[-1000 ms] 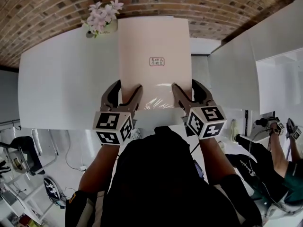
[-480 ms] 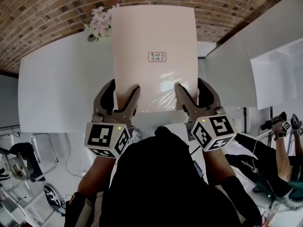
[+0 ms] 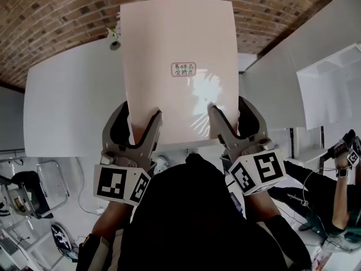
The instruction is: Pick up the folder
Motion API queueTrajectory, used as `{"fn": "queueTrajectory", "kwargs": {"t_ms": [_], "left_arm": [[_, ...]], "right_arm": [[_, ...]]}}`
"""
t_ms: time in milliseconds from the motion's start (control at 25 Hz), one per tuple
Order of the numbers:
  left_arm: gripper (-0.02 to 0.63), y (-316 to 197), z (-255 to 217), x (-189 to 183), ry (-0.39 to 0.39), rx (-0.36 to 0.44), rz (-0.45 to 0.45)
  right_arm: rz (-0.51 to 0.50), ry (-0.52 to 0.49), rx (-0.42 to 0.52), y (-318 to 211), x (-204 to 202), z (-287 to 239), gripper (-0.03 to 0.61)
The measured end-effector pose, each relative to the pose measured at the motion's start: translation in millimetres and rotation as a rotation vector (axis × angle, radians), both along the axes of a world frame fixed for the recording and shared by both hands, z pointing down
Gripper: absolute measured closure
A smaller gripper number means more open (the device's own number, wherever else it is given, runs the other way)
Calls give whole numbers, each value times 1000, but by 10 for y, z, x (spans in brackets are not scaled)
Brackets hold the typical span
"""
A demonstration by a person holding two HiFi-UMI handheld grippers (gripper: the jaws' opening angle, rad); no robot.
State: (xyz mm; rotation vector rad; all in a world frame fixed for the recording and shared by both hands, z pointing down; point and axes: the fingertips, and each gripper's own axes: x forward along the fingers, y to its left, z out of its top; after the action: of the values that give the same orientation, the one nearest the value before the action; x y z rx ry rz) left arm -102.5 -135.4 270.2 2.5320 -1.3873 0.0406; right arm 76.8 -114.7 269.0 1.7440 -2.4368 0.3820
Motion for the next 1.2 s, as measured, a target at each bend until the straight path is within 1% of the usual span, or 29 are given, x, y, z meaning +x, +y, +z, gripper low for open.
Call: {"fn": "queueTrajectory", "kwargs": {"t_ms": [160, 400, 600, 1200], "left_arm": [[311, 113, -177, -79, 0, 54, -8], [311, 279, -299, -124, 4, 90, -2], [311, 374, -337, -159, 6, 102, 2], [311, 422, -347, -133, 7, 114, -1]], "right_arm": [[4, -24, 32, 104, -66, -137, 304], [20, -37, 61, 289, -105, -234, 304], [19, -15, 86, 395, -143, -301, 307], [23, -14, 106, 446, -109, -329, 311]]}}
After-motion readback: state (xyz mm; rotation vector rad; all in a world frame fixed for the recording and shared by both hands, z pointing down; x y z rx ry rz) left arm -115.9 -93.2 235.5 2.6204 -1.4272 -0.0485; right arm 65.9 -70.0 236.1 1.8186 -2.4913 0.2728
